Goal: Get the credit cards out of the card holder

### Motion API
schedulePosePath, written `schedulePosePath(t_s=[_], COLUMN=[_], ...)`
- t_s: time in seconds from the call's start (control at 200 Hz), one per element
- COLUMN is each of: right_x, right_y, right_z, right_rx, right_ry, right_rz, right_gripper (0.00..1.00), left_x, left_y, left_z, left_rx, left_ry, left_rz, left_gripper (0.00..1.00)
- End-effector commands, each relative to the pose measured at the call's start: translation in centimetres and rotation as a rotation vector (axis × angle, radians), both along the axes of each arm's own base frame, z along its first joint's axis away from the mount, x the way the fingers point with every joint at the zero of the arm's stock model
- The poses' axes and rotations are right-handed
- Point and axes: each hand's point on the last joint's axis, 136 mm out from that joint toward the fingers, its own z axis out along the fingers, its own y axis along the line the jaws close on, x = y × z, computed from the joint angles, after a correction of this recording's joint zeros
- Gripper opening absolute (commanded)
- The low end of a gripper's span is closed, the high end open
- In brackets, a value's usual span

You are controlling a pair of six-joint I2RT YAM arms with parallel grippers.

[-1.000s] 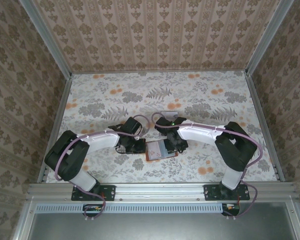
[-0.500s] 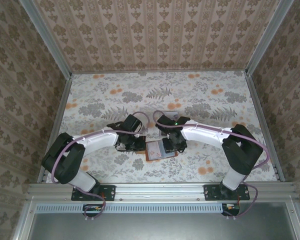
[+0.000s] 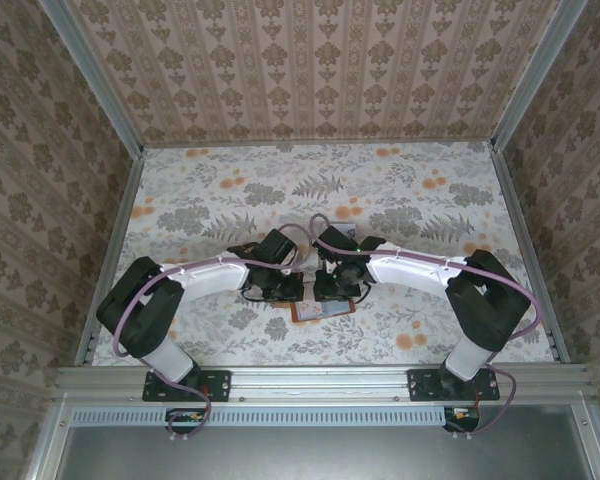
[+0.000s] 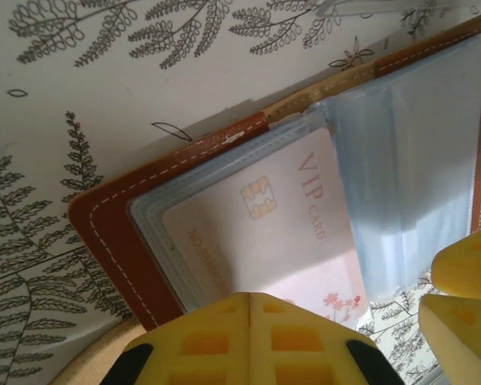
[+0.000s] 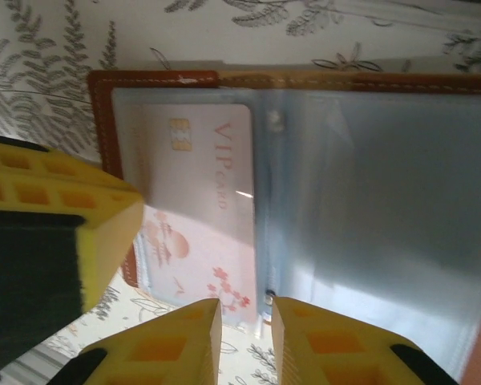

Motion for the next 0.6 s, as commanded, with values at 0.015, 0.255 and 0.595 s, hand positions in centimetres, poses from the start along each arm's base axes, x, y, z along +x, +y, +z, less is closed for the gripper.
schedulePosePath(t_s=[0.015, 0.255, 0.595], right_x=[0.2, 0.4, 0.8], right_y=[1.4, 2.1, 0.9], right_z=[-0.5, -1.6, -3.2], right_rx=[0.097, 0.127, 0.039], right_ry=[0.041, 0.070, 0.062], right_rz=[-0.026, -0.030, -0.031], right_gripper=[0.22, 0.21, 0.22], left_x=[-0.3, -0.7, -0.8], left_y=[-0.1, 0.8, 1.1], left_z=[-0.5, -1.2, -1.3], left_rx=[0.006, 0.039, 0.042], left_ry=[0.014, 0.019, 0.022], left_rz=[-0.010, -0.007, -0.004], left_gripper=[0.02, 0.02, 0.02])
